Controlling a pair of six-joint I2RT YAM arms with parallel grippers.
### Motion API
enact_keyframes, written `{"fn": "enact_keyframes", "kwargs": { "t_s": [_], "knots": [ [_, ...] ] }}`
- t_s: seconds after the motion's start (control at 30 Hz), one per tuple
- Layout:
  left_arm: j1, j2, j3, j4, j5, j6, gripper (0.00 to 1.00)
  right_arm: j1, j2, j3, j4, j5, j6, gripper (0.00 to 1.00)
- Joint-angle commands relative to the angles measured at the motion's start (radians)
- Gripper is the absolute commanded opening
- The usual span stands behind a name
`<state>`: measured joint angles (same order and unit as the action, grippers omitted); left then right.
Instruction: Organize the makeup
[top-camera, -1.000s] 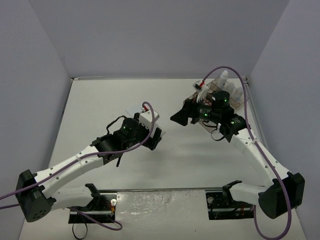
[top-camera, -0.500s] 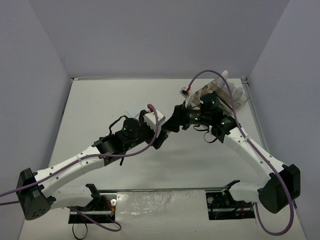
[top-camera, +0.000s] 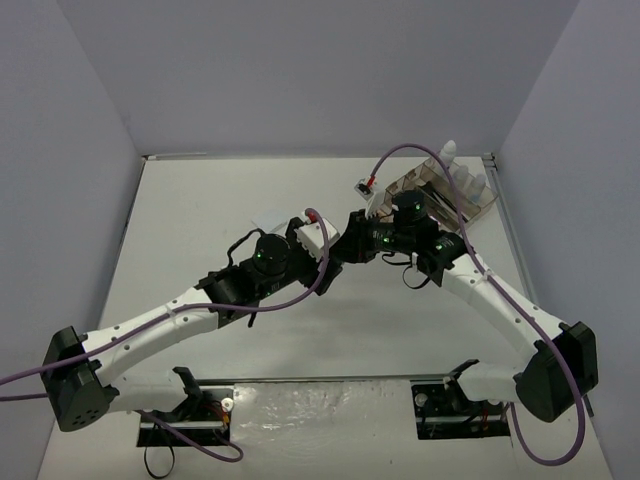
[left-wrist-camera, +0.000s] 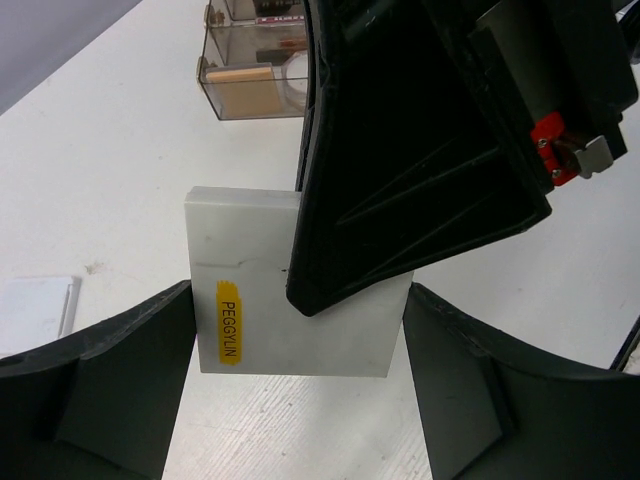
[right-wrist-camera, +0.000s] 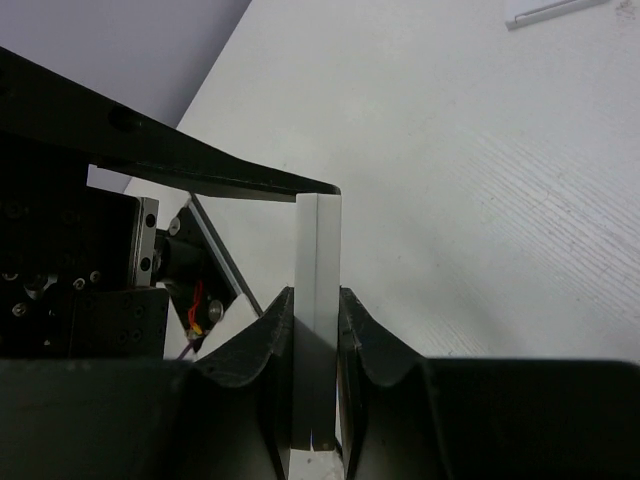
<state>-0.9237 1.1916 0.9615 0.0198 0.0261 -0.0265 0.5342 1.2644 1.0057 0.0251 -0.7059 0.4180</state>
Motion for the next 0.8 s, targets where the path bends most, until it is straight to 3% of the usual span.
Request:
{"fn": "enact_keyframes", "kwargs": {
  "t_s": [0.0,0.07,0.13,0.2,0.47,0.63,0.67,0.77],
  "knots": [
    [-0.004,0.001,0.068,0.067,-0.003,0.008,0.40,-0.008,-0.034,0.008,0.038,0.033,-0.054,0.00],
    [-0.003,0.007,0.067,0.059,-0.036,0.002,0.60,-0.017,-0.031,0.015,0.020,0.058,-0.075,0.00],
    [-0.004,0.012,0.068,0.046,-0.079,-0.014,0.88,-0.035,-0.030,0.026,-0.009,0.109,-0.130,0.00],
    [-0.002,0.017,0.074,0.030,-0.142,-0.033,0.94,-0.080,-0.029,0.032,-0.033,0.137,-0.171,0.00],
    [0.056,0.001,0.199,-0.362,-0.401,-0.180,0.97,-0.372,0.027,0.077,-0.120,0.204,-0.443,0.00],
    [0.290,-0.028,0.250,-0.564,-0.328,-0.298,0.97,-0.446,0.142,0.129,-0.128,0.316,-0.577,0.00],
    [0.384,-0.041,0.258,-0.607,-0.281,-0.312,0.97,-0.453,0.181,0.138,-0.128,0.340,-0.620,0.00],
    [0.514,-0.093,0.228,-0.636,-0.202,-0.288,0.97,-0.459,0.240,0.157,-0.129,0.385,-0.690,0.00]
  ]
}}
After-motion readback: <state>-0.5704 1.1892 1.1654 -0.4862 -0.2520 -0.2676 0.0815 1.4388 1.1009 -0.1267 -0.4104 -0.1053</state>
